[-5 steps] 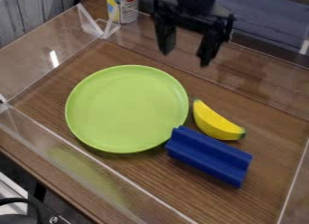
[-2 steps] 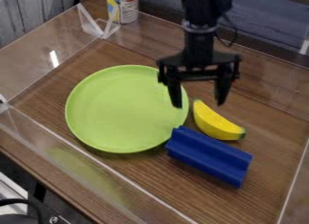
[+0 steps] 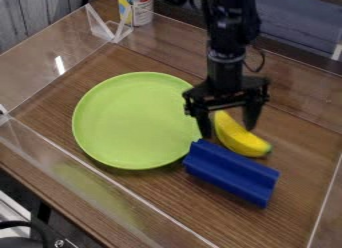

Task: Put the banana in the green plate

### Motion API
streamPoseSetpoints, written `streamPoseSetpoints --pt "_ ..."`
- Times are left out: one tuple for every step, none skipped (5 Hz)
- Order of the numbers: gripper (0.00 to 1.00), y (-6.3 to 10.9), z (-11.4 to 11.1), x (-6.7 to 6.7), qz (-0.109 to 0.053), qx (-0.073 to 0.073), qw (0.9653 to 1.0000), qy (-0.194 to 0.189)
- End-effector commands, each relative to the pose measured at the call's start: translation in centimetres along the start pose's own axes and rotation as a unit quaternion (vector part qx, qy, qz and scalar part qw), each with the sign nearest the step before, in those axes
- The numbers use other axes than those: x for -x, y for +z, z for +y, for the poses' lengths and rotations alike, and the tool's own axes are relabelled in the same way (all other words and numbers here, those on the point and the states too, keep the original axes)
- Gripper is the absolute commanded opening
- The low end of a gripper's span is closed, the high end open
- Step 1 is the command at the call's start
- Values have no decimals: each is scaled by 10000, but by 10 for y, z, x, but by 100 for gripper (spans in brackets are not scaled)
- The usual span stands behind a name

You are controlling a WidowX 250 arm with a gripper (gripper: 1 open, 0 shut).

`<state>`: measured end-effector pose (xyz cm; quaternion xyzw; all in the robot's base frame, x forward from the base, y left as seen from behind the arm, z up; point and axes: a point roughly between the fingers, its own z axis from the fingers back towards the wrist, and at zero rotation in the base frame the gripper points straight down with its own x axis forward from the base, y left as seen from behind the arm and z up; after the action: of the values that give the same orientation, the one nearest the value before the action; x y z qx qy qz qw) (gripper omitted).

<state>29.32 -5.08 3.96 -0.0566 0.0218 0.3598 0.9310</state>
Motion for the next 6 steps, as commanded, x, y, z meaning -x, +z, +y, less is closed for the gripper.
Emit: streamPoseSetpoints --pt "0 2 -8 -3 -122 98 9999 -3" --pt "0 2 -15 -3 -82 151 9998 -69" --pt "100 5 -16 -3 -67 120 9998 -151" --pt "0 4 -18 -3 -45 111 9997 -213" --pt "100 7 -19 -3 -31 91 9996 -278" --pt "100 12 -18 -3 -6 95 9994 -333"
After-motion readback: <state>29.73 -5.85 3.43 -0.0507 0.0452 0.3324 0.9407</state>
